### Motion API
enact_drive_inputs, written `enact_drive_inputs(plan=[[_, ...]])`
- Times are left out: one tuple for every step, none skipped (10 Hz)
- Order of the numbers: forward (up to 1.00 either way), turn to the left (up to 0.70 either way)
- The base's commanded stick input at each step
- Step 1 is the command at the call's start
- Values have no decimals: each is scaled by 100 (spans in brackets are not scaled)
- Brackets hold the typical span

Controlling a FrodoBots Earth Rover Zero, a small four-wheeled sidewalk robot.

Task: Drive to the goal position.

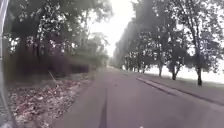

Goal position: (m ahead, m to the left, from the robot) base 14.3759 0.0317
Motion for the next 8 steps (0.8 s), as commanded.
enact_drive_inputs(plan=[[70,1],[70,1],[70,1],[70,1],[70,1],[70,1],[70,1],[70,1]])
